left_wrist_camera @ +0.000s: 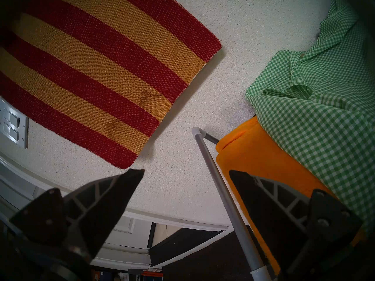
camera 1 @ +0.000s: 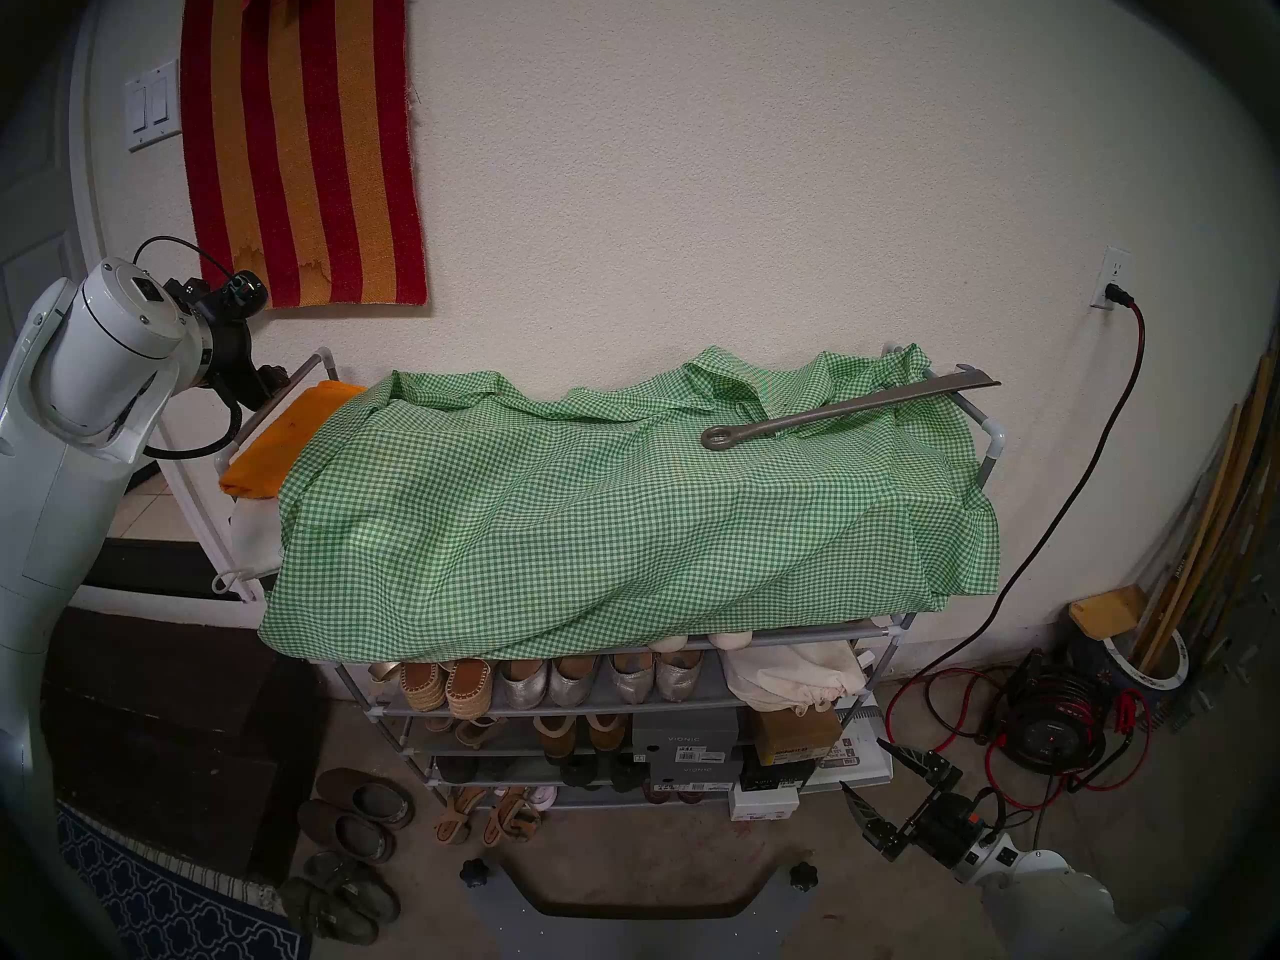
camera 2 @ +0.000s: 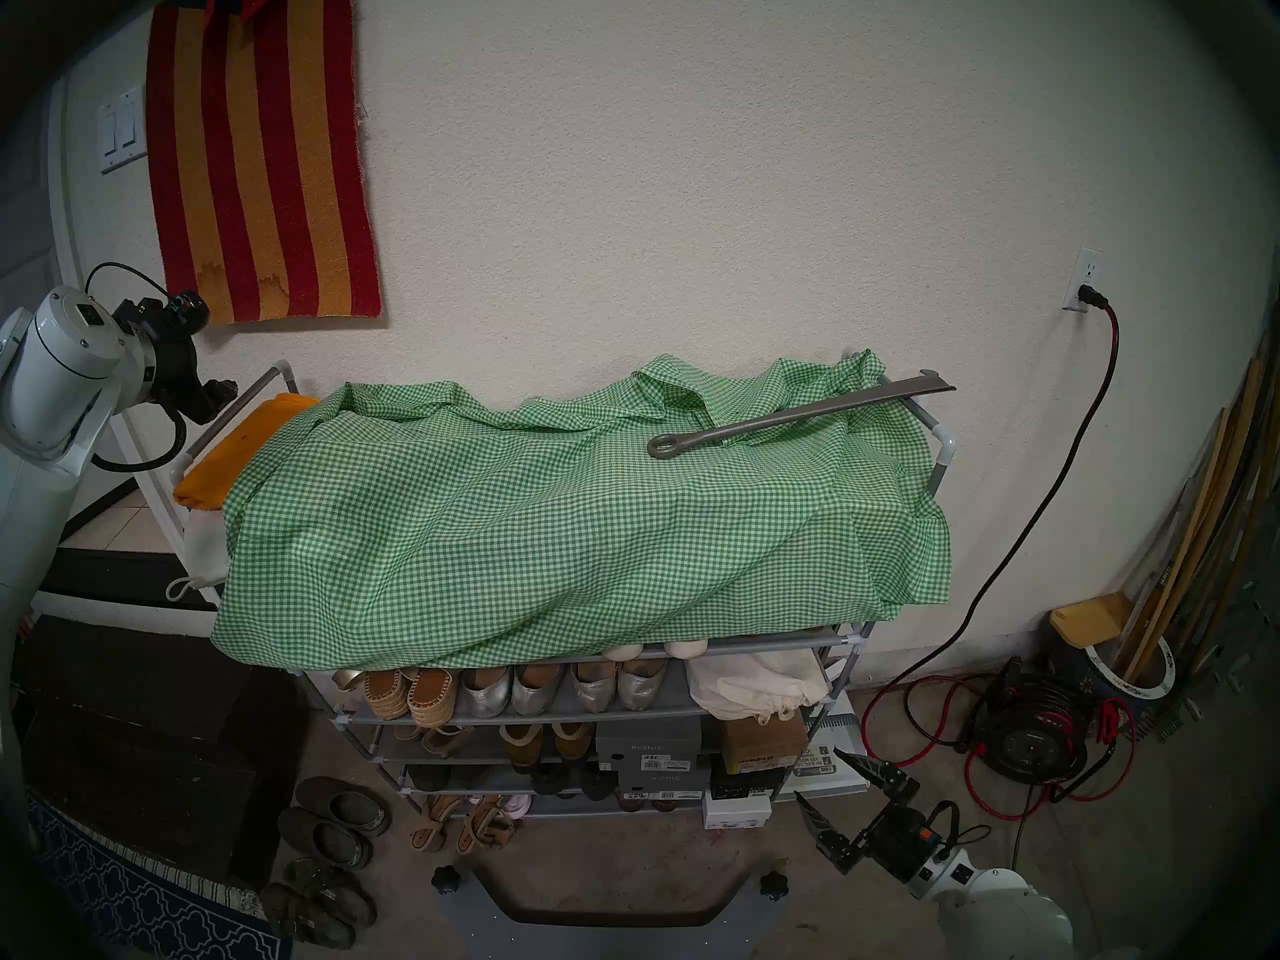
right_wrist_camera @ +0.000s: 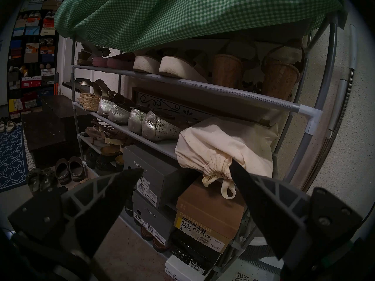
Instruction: Lift the object off the cloth, cover the shoe rack with the cloth, put the object back
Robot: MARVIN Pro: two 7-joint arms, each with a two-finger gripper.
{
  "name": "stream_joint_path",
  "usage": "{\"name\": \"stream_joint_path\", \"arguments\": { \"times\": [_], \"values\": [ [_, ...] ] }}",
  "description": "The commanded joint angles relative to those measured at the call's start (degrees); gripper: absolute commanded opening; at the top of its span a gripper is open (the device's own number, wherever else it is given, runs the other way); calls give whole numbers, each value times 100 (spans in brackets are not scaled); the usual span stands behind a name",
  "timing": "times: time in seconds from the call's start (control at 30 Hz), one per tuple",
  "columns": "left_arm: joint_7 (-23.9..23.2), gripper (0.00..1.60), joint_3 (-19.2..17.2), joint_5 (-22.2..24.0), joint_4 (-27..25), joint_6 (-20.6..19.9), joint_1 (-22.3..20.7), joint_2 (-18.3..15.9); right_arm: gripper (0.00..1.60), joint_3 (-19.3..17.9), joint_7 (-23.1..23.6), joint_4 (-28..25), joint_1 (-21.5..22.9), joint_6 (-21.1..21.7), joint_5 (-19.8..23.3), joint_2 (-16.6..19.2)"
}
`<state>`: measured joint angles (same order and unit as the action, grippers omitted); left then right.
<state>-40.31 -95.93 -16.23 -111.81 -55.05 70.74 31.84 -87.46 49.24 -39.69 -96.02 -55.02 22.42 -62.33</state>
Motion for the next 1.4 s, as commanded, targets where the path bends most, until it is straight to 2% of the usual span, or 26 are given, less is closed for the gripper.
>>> {"name": "stream_joint_path", "arguments": {
  "times": [0.0,0.3,0.33,0.43,0.6,0.63,0.67,0.83,0.87,1.17,1.3,1.37],
  "values": [
    [-5,160,7,-2,0,5,-12,-13,160,-7,-6,3,3,2,4,4],
    [7,160,11,14,0,5,-10,-21,160,-6,-7,3,3,2,6,5],
    [9,160,11,16,0,5,-9,-22,160,3,165,-23,34,2,134,-12],
    [16,160,7,22,-1,5,-4,-21,160,24,342,-620,-12,2,235,-50],
    [27,160,4,33,-2,5,1,-22,160,207,513,-1035,328,2,306,-112],
    [28,160,4,35,-2,5,1,-22,160,251,562,-974,443,2,306,-115],
    [30,160,4,37,-3,5,2,-23,160,283,558,-1188,401,2,323,-81],
    [39,160,4,46,-3,5,5,-26,160,436,639,-1517,529,2,428,-10],
    [44,160,3,51,-3,5,6,-27,160,583,620,-1644,586,2,383,52],
    [63,160,3,70,-4,5,12,-32,160,1044,620,-2494,483,2,636,223],
    [72,160,2,79,-5,5,15,-34,160,1125,527,-3063,157,2,823,328],
    [75,160,2,82,-5,5,16,-34,160,1143,500,-2922,177,2,872,309]
  ]
}}
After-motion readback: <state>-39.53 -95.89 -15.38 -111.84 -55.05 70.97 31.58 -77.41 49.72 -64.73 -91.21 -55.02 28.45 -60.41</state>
